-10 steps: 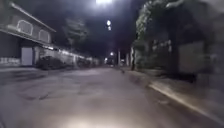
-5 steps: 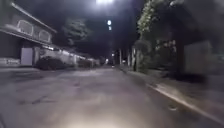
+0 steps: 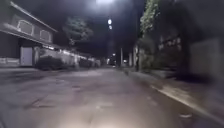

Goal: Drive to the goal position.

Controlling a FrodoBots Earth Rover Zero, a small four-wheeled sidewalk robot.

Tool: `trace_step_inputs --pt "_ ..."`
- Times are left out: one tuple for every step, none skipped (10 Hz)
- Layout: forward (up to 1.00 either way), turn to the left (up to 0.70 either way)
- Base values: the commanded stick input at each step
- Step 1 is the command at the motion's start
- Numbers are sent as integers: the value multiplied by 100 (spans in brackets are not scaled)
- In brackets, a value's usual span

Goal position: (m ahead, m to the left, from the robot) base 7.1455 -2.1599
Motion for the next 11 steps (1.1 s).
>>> trace_step_inputs --pt "50 0" --pt "50 0" --pt "50 0" --pt "50 0" --pt "50 0" --pt "50 0" --pt "50 0" --pt "50 0" --pt "50 0" --pt "50 0" --pt "50 0"
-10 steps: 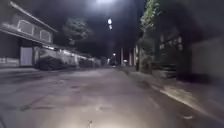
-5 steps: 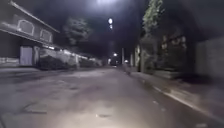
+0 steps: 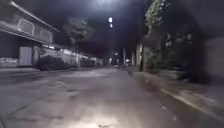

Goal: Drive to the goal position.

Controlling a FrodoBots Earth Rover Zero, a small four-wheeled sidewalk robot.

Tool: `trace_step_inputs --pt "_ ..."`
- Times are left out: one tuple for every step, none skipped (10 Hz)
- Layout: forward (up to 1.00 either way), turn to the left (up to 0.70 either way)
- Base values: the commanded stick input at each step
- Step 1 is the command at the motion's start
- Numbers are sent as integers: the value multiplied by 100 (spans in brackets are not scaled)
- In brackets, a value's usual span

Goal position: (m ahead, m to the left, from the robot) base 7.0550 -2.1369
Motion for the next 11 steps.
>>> trace_step_inputs --pt "50 0" --pt "50 0" --pt "50 0" --pt "50 0" --pt "50 0" --pt "50 0" --pt "50 0" --pt "50 0" --pt "50 0" --pt "50 0" --pt "50 0"
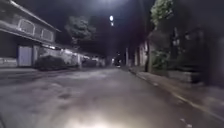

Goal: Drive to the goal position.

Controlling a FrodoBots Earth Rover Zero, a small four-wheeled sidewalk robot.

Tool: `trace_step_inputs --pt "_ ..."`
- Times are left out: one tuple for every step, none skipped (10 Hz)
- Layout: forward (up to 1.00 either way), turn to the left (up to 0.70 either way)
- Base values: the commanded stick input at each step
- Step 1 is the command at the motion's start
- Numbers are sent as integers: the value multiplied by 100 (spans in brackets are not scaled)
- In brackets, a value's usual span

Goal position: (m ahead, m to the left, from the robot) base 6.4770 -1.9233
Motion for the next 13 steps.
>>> trace_step_inputs --pt "50 0" --pt "50 0" --pt "50 0" --pt "50 0" --pt "50 0" --pt "50 0" --pt "50 0" --pt "50 0" --pt "50 0" --pt "50 0" --pt "50 0" --pt "50 0" --pt "50 0"
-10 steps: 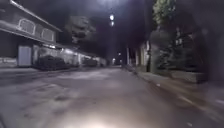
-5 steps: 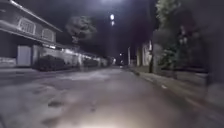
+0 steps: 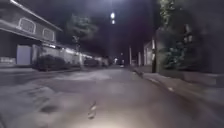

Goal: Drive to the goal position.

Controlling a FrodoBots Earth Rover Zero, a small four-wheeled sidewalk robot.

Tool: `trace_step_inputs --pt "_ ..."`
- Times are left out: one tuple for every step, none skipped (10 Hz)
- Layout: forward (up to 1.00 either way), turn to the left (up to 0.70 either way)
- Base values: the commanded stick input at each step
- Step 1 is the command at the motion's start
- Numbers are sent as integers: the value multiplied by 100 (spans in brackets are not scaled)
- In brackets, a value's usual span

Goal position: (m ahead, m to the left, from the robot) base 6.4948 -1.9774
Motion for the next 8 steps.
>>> trace_step_inputs --pt "50 0" --pt "50 -14" --pt "50 -48" --pt "50 -49" --pt "50 -39" --pt "50 -5" --pt "50 0" --pt "50 0"
